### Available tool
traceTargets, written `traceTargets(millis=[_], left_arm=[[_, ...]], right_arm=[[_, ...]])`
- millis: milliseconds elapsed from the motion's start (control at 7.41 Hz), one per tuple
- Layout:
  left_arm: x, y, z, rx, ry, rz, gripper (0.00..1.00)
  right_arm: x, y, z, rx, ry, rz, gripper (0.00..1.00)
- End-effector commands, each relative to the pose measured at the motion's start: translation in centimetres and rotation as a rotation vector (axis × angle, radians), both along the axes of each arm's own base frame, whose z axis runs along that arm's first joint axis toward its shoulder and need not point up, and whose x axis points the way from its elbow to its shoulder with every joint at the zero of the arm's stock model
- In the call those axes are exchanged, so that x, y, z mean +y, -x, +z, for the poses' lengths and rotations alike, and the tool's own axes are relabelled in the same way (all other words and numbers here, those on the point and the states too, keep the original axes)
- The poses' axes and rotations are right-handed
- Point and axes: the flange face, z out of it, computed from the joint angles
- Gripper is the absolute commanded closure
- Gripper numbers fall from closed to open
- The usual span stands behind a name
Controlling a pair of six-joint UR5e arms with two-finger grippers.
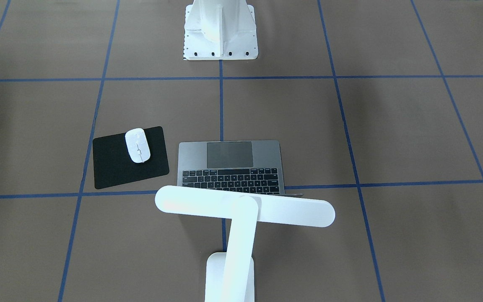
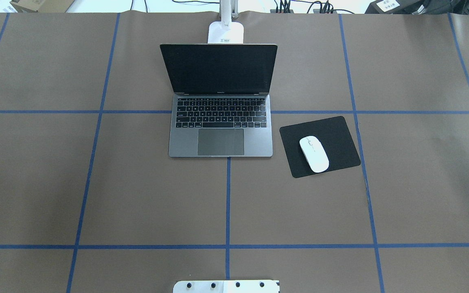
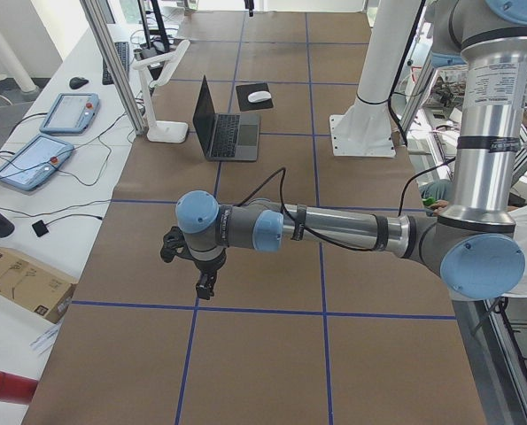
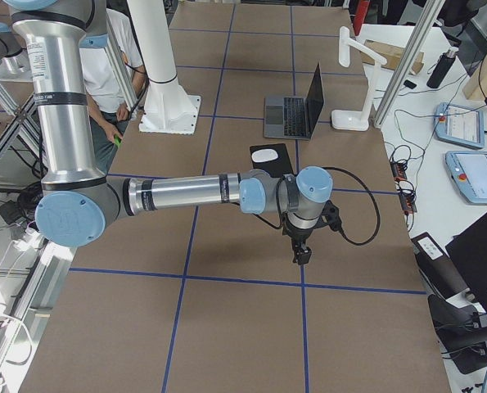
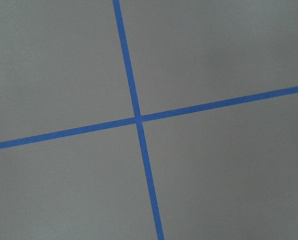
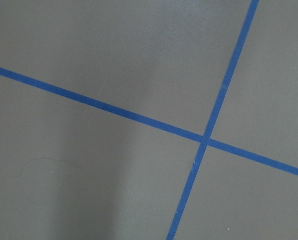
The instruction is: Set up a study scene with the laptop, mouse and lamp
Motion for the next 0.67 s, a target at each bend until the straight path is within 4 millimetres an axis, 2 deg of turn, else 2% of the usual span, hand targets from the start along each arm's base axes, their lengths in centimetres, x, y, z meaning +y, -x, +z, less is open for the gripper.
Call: traceTargets(millis=[0,540], left_arm=[[-0.02,0.00,-0.20,0.000,-0.003,-0.001,0.00],[-0.49,-0.02,-0.82,0.001,-0.014,-0.002,0.00]], right_arm=[[0.01,0.00,-0.02,0.000,-0.003,-0.002,0.00],[0.01,0.01,-0.18,-0.002,-0.007,-0.004,0.00]])
